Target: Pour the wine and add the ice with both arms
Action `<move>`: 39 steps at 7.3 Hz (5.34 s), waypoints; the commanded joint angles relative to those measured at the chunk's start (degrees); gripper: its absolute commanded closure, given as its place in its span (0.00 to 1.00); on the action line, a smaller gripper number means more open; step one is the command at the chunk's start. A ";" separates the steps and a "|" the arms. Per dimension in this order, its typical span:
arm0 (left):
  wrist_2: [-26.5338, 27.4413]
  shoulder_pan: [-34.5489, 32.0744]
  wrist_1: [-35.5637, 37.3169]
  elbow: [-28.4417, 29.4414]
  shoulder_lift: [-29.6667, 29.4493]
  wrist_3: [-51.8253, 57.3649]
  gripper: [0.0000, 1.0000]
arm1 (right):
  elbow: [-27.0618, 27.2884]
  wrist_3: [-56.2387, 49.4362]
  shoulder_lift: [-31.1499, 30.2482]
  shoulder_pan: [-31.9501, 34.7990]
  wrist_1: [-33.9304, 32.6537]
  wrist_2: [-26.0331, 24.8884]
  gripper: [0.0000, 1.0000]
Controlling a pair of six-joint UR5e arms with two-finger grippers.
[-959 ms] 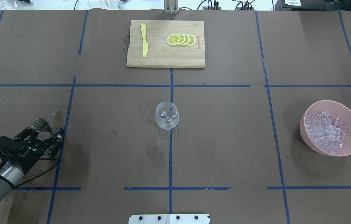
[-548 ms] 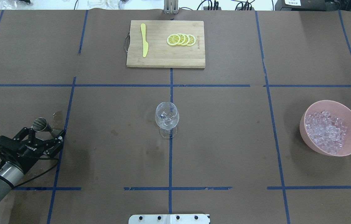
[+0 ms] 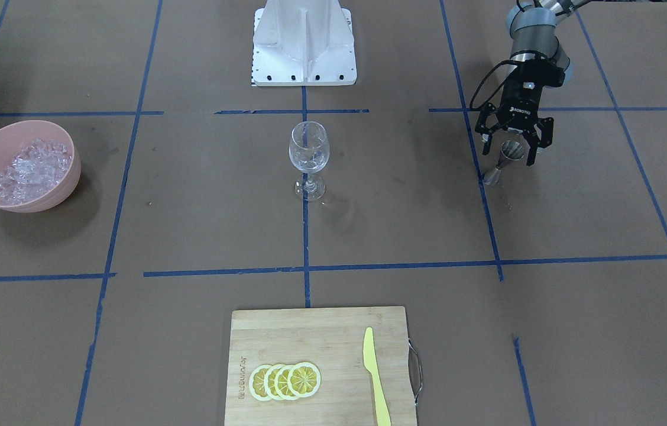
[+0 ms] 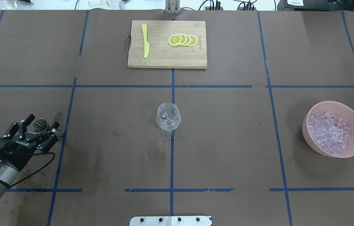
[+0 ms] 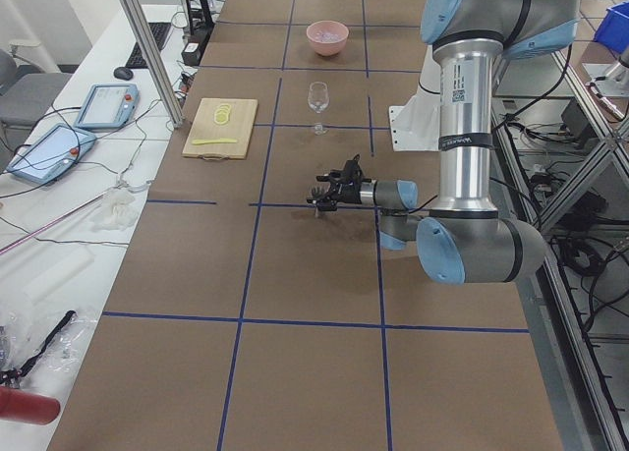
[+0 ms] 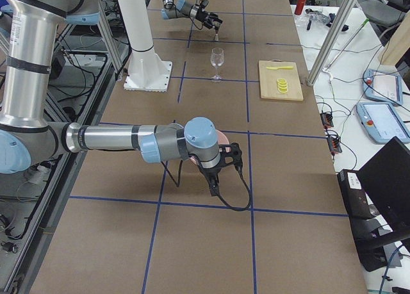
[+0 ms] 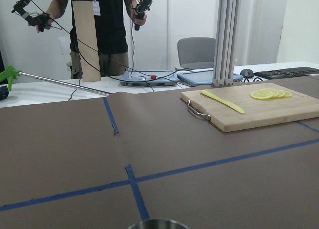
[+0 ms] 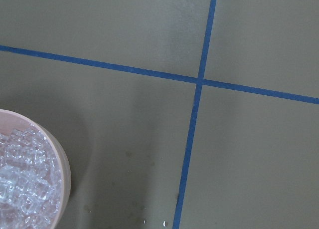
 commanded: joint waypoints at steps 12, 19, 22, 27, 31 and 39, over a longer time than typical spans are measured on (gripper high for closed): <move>-68.74 -64.95 48.76 -6.92 -5.52 38.95 0.00 | -0.17 0.03 0.18 0.00 0.00 0.00 0.00; -99.77 -76.40 93.54 -7.53 -6.67 39.13 0.00 | -0.17 -0.05 0.09 0.00 0.00 0.35 0.00; -100.40 -76.75 93.88 -7.02 -4.11 49.84 0.00 | 0.52 0.30 0.44 -0.08 0.09 1.05 0.00; -99.87 -76.49 93.97 -7.54 -4.11 49.42 0.00 | 7.82 34.48 0.26 -15.15 15.49 -2.95 0.00; -100.05 -76.57 93.80 -7.80 -4.11 49.50 0.00 | 7.82 63.70 -3.25 -35.71 32.76 -22.87 0.02; -100.58 -76.40 93.62 -7.36 -4.64 49.50 0.00 | 7.21 67.53 -7.39 -48.24 33.05 -33.48 0.21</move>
